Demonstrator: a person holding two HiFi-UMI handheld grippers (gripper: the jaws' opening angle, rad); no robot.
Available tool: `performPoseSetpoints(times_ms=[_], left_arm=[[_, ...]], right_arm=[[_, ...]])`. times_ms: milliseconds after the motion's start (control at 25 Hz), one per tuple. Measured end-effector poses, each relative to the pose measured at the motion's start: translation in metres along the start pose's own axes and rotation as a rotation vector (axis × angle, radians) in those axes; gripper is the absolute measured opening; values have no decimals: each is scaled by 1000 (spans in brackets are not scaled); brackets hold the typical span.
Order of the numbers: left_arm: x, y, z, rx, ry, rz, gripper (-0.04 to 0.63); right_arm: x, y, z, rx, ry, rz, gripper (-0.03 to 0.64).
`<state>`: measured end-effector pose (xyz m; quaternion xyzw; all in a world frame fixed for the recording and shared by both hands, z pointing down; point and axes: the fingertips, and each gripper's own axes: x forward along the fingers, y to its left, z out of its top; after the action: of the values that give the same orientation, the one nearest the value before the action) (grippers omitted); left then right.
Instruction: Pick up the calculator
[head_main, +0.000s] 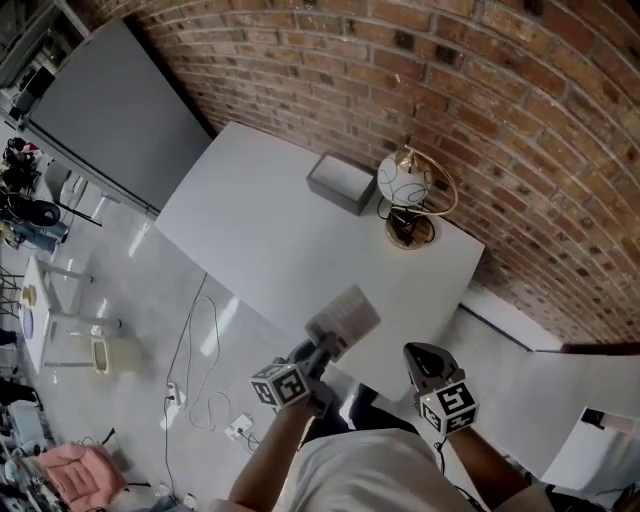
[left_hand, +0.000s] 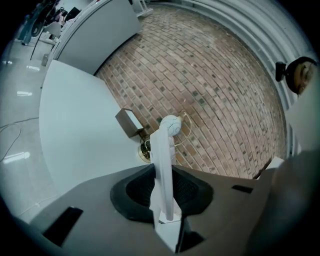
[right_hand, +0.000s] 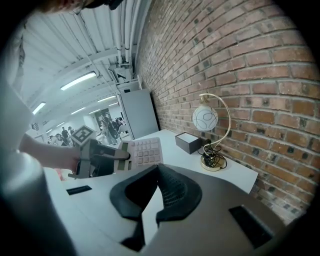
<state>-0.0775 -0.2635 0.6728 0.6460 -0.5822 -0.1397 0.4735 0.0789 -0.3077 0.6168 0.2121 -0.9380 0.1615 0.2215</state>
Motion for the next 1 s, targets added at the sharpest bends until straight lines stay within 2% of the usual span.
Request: performPoseSetpoints(times_ms=[240, 480, 720, 1000], left_arm=[[-40, -37, 30, 86, -33, -53, 95], [-88, -62, 66, 120, -96, -100, 95], [-126, -69, 95, 192, -156, -125, 94], [-168, -70, 116, 215, -187, -142, 94]], right_arm=[[-15, 14, 30, -20, -41, -30, 11], [-31, 37, 60, -2, -77, -75, 12], [-41, 57, 87, -18, -155, -127, 11], [-59, 91, 112, -26, -221, -144, 11]])
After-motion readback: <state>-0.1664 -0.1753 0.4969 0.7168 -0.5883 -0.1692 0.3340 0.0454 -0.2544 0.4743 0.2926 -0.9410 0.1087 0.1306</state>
